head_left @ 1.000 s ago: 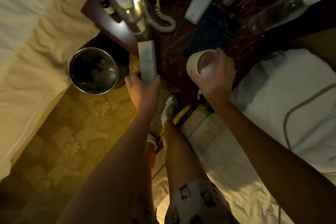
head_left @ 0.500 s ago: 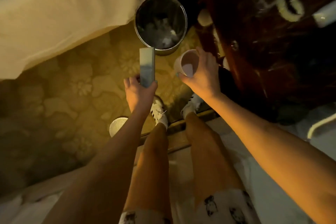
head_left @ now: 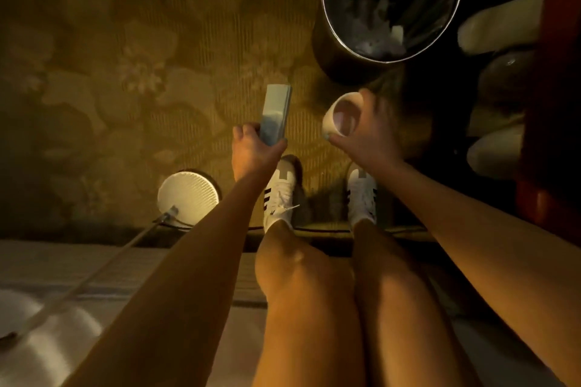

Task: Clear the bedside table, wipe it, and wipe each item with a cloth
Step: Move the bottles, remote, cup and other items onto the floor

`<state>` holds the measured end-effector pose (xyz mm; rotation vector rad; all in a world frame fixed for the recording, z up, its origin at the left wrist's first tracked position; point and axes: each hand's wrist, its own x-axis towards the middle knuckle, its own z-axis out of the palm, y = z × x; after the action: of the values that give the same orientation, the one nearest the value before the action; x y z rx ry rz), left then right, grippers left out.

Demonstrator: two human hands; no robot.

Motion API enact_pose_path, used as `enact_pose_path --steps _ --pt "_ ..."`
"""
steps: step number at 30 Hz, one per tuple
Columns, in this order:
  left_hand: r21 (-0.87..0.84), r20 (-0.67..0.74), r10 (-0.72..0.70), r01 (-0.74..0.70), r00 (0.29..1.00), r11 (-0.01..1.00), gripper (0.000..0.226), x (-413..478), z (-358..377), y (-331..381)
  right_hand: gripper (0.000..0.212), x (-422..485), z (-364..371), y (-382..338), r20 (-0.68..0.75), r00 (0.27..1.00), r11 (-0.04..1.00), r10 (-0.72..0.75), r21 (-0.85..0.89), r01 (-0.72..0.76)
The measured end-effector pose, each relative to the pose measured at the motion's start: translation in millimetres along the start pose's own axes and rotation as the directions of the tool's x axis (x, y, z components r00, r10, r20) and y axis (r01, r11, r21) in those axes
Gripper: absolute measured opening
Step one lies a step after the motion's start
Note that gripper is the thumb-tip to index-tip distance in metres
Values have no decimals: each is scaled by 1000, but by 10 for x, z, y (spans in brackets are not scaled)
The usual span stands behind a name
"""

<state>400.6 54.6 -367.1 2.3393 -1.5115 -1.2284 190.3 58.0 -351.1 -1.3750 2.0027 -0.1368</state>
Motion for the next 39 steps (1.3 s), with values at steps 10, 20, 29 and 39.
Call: enact_pose_path --steps 10,20,29,39 --pt "-26 -31 19 -19 999 999 62 647 1467 18 95 807 452 849 162 960 918 -226 -294 266" --pt "32 -82 7 -4 997 999 64 1258 1994 -259 98 1295 1125 1311 104 986 954 -130 -257 153" --pt "40 -68 67 -64 995 997 65 1216 1915 -217 104 1363 1064 1178 123 984 930 -131 -327 165" --pt "84 -238 341 -330 910 940 66 463 735 767 78 401 -120 493 143 970 981 -195 32 192"
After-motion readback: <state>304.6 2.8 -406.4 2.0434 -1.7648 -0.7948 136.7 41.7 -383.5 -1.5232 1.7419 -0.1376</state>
